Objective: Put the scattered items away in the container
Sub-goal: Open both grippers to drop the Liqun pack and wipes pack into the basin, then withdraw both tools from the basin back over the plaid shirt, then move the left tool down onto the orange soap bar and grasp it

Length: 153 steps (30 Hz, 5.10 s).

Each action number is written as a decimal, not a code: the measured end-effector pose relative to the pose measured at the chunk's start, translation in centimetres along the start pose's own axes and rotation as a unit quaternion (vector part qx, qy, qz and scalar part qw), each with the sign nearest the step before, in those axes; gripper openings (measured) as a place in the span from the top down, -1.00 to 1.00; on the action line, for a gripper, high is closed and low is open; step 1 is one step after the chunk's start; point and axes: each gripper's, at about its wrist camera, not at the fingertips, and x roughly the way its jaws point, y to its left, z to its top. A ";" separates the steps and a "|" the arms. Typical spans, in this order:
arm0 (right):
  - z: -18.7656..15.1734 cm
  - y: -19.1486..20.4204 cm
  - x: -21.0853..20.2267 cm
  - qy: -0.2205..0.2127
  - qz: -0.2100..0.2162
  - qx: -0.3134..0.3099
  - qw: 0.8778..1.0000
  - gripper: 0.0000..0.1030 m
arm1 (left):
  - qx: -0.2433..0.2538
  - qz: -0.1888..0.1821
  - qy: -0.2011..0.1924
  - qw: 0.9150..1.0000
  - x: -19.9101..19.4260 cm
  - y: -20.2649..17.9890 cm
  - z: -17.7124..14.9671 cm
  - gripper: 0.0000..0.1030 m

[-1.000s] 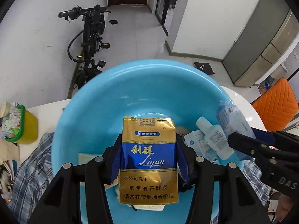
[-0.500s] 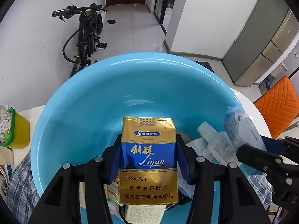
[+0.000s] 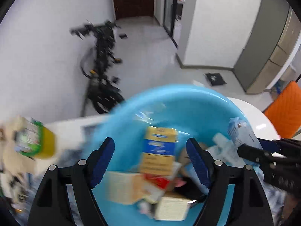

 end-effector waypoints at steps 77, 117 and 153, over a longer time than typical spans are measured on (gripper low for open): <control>-13.3 5.2 -12.0 -0.468 -0.113 -0.063 0.874 -1.00 | -0.008 0.051 -0.418 0.907 -15.2 1.2 -12.4 -1.00; -33.3 4.1 -15.5 -0.417 -0.081 -0.103 0.899 -1.00 | -0.017 -0.046 -0.299 0.953 -22.2 0.3 -30.4 -1.00; -38.0 2.4 -3.4 -0.277 -0.021 -0.088 0.957 -1.00 | -0.054 -0.053 -0.109 0.991 -9.3 4.9 -42.4 -1.00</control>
